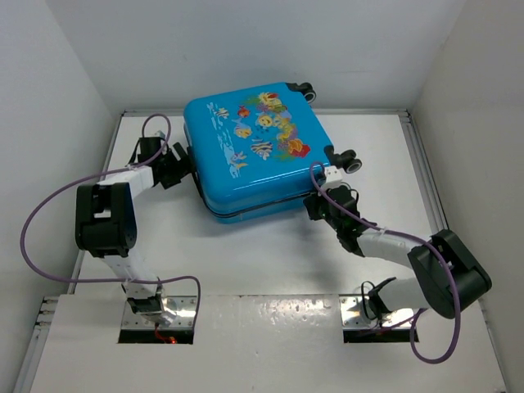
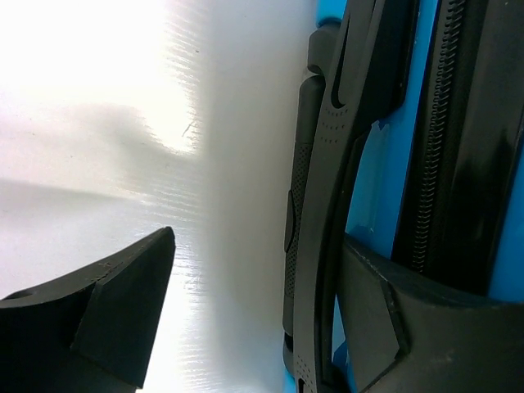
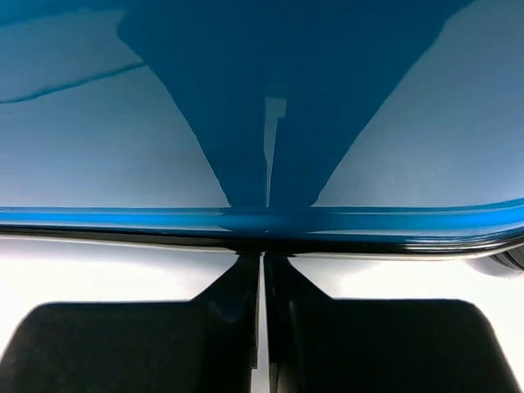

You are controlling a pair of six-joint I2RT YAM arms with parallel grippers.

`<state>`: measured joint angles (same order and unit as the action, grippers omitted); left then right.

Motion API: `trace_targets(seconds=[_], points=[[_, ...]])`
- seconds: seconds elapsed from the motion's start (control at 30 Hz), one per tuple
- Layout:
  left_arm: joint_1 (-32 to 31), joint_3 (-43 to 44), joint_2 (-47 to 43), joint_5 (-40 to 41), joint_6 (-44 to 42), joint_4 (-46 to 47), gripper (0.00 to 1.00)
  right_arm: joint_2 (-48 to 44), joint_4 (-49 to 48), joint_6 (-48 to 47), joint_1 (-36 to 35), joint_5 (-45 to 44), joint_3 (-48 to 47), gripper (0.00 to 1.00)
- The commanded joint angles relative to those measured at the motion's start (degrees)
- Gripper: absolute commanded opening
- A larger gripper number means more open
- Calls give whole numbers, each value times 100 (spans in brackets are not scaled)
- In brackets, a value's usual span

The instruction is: Pack the luggage

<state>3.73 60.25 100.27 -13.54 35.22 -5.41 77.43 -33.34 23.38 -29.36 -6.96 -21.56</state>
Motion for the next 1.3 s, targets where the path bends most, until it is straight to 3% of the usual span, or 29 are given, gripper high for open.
trace_targets(seconds=[0.0,0.17,0.27,0.3,0.33,0.43,0.53,0.7,0.97,1.27], points=[[-241,-137,27,176,-77,-513,80,-26,-577,-131,53,-235,-173,0],[-241,-13,256,255,-77,-689,73,-219,-437,-228,150,-279,-15,0],[-241,40,317,255,-77,-690,60,-377,-384,-395,212,-323,55,0],[-241,40,318,255,-77,-690,55,-386,-366,-456,221,-393,64,0],[-241,40,379,316,-77,-750,43,-430,-349,-483,238,-385,82,0],[-241,163,493,545,-130,-970,20,-527,-225,-615,273,-473,100,0],[-189,224,563,773,-261,-1137,9,-667,-103,-659,317,-490,99,0],[-74,365,617,1046,-376,-1471,0,-808,3,-817,370,-613,178,0],[190,418,731,1153,-543,-1674,0,-1168,170,-993,563,-579,337,0],[190,347,784,888,-595,-1674,0,-888,-567,-1046,423,835,355,0]])
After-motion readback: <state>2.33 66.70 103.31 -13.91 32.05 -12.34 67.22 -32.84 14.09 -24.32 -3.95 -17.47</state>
